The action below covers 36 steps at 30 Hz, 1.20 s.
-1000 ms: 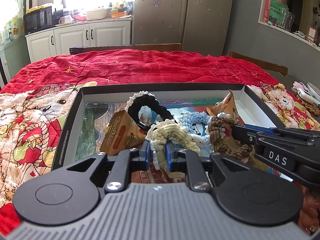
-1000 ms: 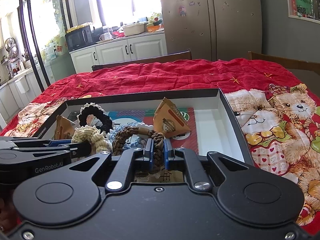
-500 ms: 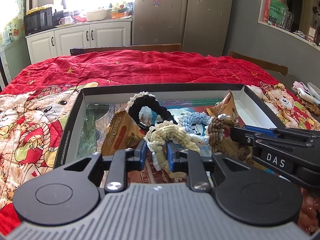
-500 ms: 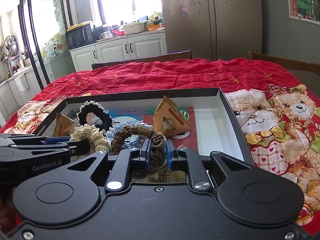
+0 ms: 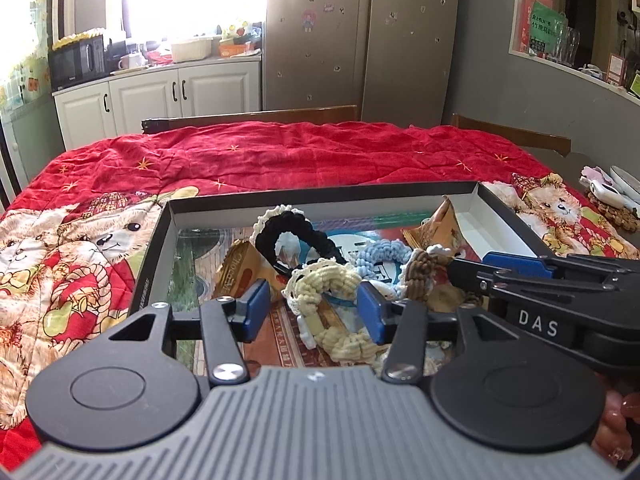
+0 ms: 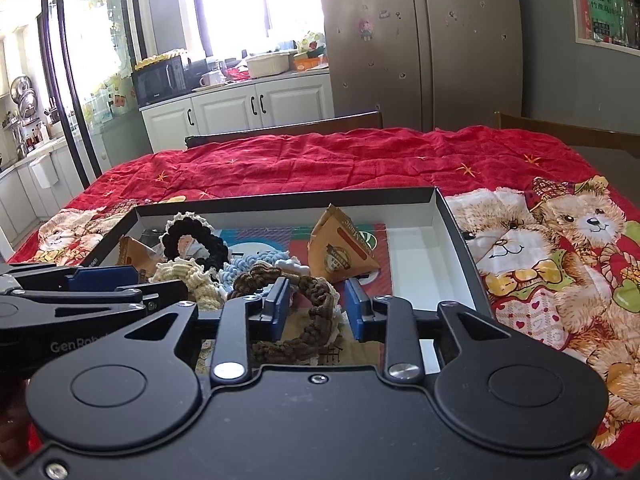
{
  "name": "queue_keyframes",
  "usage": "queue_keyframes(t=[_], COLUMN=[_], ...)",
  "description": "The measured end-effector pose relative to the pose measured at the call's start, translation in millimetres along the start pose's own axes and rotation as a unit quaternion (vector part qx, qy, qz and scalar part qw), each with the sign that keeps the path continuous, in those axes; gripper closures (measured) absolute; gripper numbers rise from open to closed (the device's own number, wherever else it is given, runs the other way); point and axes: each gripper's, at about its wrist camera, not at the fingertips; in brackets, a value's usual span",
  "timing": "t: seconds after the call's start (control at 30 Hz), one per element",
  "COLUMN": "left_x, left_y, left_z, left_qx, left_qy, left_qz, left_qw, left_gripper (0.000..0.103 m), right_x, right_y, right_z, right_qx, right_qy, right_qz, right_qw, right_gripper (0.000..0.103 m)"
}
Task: Organize objects
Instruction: 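Open left tool to drop cream scrunchie in box while right tool releases brown scrunchie, then withdraw both tools from the box toward the remaining clips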
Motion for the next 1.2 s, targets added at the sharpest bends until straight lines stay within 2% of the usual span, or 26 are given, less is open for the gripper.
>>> queue_keyframes(t=[0.33, 1.2], left_x=[-1.9, -20.9], left_y=[-9.7, -65.3], left_z=[0.1, 1.1], left_qx=[0.015, 0.047], left_qy=[-0.001, -0.013], left_qz=[0.011, 0.018], left_qw=[0.9998, 0.9986], left_gripper=[0.026, 0.018], right_x=[-3.6, -17.4], right_y=[-10.6, -62.4], right_z=[1.6, 7.1], right_qx=[0.010, 0.037], right_qy=[-0.002, -0.003], right_qz=[0.004, 0.020], right_qw=[1.000, 0.999], right_gripper=[0.064, 0.058])
Point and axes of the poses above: each gripper's, at about its wrist camera, not at the fingertips, and y roughly the way its jaws point, x to its right, z to its top, and after that the axes turned 13 degrees about z, right-handed
